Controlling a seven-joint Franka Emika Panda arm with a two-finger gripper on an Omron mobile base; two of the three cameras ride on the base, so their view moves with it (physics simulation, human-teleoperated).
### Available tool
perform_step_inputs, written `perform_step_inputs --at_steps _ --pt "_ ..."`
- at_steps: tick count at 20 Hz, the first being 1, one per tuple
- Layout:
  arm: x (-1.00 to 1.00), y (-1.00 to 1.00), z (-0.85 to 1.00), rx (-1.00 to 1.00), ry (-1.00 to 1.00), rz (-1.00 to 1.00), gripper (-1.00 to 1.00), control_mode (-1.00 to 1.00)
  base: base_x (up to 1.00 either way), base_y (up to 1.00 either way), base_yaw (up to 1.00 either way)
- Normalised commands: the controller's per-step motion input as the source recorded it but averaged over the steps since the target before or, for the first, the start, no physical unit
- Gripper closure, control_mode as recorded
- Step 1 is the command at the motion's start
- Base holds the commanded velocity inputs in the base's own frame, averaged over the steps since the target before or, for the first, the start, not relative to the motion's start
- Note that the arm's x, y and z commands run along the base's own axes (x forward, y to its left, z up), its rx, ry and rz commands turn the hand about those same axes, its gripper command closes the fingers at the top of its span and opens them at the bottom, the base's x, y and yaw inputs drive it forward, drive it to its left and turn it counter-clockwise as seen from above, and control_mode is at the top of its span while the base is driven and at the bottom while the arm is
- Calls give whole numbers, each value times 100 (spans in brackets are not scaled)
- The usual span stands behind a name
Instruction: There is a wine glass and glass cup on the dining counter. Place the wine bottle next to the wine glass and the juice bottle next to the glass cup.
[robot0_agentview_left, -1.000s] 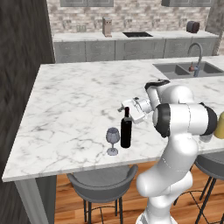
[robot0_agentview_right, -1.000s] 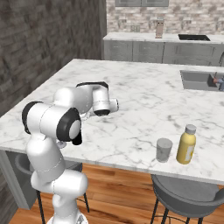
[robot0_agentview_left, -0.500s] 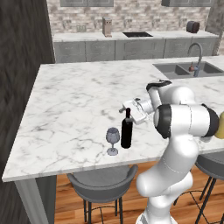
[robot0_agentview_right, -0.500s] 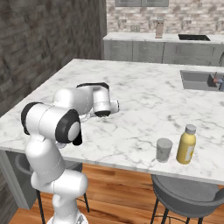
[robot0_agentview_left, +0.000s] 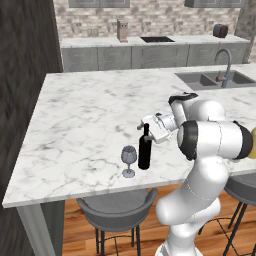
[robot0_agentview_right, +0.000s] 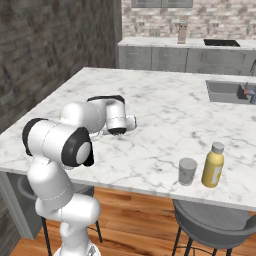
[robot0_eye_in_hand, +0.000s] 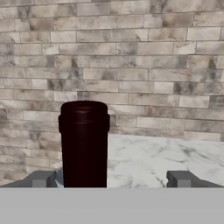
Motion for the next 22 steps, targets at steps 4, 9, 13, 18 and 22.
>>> perform_step_inputs --at_steps 4,9,13,18,22 --pt "-2 -11 3 0 3 0 -100 -100 0 0 0" --pt "-6 -14 3 0 5 0 -100 -100 0 0 0" --pt "-4 -21 3 0 6 0 -100 -100 0 0 0" --pt "-6 -22 4 0 7 0 -100 -100 0 0 0" --pt "-14 -22 10 0 3 -1 -100 -100 0 0 0"
